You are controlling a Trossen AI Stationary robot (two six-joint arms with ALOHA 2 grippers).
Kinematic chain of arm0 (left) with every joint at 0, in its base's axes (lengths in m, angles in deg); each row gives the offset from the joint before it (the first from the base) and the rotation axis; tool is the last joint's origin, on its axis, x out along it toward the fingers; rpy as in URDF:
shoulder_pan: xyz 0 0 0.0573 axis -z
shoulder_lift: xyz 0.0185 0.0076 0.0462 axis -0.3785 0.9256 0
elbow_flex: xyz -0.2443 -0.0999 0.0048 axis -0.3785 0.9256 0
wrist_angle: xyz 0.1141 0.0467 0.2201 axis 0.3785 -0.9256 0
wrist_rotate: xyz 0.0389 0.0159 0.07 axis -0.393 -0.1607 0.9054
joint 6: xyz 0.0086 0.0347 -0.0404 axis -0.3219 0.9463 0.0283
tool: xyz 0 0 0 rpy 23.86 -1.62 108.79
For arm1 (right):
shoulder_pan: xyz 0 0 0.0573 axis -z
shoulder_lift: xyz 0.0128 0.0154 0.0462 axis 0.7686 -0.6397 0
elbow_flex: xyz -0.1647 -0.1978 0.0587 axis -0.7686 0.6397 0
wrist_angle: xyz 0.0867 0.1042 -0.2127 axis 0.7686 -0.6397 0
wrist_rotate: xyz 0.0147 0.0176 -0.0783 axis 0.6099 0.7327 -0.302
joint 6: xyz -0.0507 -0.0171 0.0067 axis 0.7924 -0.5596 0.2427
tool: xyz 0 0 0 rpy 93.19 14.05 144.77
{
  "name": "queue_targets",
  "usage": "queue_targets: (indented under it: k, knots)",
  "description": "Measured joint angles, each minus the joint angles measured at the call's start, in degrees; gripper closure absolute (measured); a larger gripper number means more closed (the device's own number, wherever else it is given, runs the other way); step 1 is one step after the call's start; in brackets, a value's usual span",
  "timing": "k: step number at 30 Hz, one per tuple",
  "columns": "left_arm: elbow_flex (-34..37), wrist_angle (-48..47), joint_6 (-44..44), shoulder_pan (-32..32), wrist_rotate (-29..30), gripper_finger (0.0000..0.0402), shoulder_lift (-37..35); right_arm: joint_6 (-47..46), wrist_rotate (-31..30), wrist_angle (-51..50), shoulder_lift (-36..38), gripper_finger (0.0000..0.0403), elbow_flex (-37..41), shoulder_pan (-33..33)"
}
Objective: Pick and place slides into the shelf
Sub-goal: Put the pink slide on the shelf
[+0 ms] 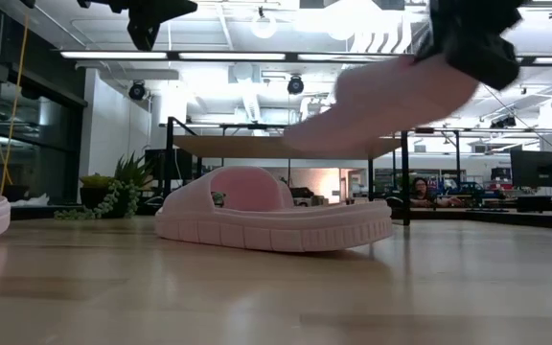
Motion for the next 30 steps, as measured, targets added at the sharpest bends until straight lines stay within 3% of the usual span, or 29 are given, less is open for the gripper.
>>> queue_targets:
  k: [10, 22, 30]
  knots:
    - [0.0, -0.9, 0.0, 0.0, 0.0, 0.0236, 0.0, 7.3, -0.1, -0.1, 3.8, 0.0403, -1.4, 5.8]
    - [0.0, -0.9, 0.2, 0.0, 0.0, 0.0236, 0.0, 12.1, -4.4, -0.1, 14.2, 0.0403, -1.4, 9.2]
    - [0.0, -0.8, 0.2, 0.0, 0.0, 0.0236, 0.0, 15.8, -6.1, 0.0, 18.6, 0.0403, -1.4, 15.3]
